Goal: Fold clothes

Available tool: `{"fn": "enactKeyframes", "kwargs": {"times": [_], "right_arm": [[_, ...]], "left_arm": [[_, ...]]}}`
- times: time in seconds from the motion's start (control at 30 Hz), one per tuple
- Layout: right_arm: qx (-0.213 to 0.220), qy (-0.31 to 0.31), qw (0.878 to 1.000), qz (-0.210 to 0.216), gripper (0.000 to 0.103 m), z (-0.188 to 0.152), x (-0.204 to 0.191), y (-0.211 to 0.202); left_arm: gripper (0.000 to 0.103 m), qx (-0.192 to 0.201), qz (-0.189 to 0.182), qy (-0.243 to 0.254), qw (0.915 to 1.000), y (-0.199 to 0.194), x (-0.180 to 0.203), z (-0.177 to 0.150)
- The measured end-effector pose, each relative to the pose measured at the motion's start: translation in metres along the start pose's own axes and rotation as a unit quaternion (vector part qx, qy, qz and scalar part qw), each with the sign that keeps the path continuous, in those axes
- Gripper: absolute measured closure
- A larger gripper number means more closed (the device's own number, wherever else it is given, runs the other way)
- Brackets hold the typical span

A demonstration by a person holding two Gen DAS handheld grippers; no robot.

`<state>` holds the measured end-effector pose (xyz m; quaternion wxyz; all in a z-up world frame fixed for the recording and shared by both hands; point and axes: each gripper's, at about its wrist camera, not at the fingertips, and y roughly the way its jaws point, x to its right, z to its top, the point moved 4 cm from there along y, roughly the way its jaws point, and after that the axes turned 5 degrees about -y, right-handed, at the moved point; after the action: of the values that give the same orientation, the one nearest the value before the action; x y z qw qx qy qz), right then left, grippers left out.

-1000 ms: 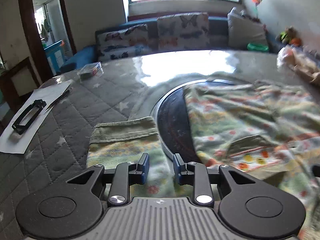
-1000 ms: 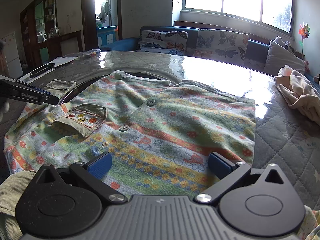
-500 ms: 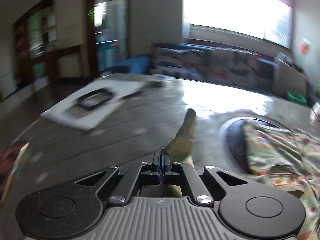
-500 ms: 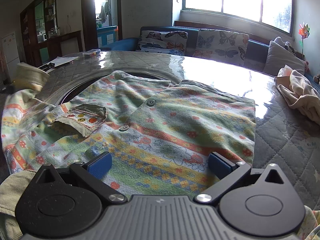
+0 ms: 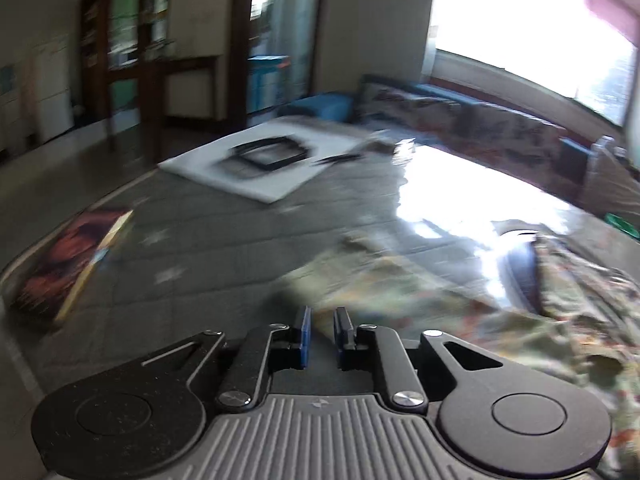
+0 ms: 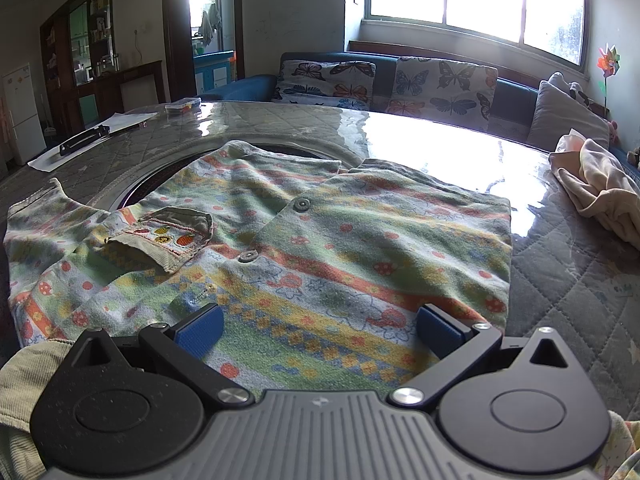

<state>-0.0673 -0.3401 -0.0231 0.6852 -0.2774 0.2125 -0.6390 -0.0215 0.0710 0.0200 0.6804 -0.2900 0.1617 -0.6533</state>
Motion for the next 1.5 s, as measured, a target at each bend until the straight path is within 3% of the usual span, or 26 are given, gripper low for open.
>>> {"fn": "enactKeyframes", "kwargs": {"times": [0.07,0.23,0.47,0.53,0.6,0.67,0.77,0.9,1.03,1.23,1.33,1.43,1.5], "right_arm": [[-0.002,-0.001,1.0,0.0,0.0,0.001,0.0,0.0],[-0.011,-0.005,1.0,0.022,0.0,0.003,-0.007,-0.015],[-0.007,-0.073,0.996,0.044,0.0,-0.022,-0.039,-0.05],[0.007,-0.054,0.998,0.034,0.0,-0.03,-0.035,-0.068],[0.02,-0.036,0.999,0.025,0.0,-0.038,-0.03,-0.087],[0.034,-0.018,0.999,0.016,0.001,-0.046,-0.026,-0.105],[0.048,0.013,0.998,-0.038,0.004,-0.053,-0.002,-0.129],[0.027,0.062,0.99,-0.123,0.009,-0.076,0.05,-0.151],[-0.008,0.076,0.986,-0.149,0.015,-0.095,0.074,-0.15],[-0.03,0.09,0.976,-0.194,0.039,-0.107,0.107,-0.148],[-0.017,0.067,0.95,-0.304,0.04,-0.104,0.137,-0.158],[-0.009,0.104,0.935,-0.34,0.039,-0.105,0.166,-0.168],[0.006,0.121,0.934,-0.335,0.037,-0.105,0.173,-0.175]], "left_arm": [[0.078,-0.002,-0.019,0.03,0.9994,0.01,0.022,0.001],[0.076,-0.023,0.016,0.094,0.9952,0.039,0.047,-0.011],[0.075,-0.002,0.051,0.097,0.994,0.04,0.025,-0.015],[0.072,-0.004,0.053,0.091,0.9944,0.041,0.02,-0.013],[0.06,-0.007,0.056,0.086,0.9947,0.044,0.015,-0.009],[0.06,-0.01,0.058,0.079,0.9951,0.045,0.012,-0.006],[0.058,-0.013,0.056,0.07,0.9959,0.043,0.014,-0.007],[0.041,-0.017,0.044,0.067,0.9966,0.034,0.025,-0.011],[0.031,-0.007,0.02,0.081,0.9965,0.018,0.046,-0.014],[0.012,0.02,-0.02,0.105,0.9941,-0.007,0.079,-0.013],[0.009,0.029,-0.036,0.12,0.9917,-0.015,0.092,-0.015],[0.006,0.025,-0.048,0.129,0.9902,-0.018,0.102,-0.018],[0.004,0.022,-0.055,0.132,0.9895,-0.019,0.109,-0.022]]}}
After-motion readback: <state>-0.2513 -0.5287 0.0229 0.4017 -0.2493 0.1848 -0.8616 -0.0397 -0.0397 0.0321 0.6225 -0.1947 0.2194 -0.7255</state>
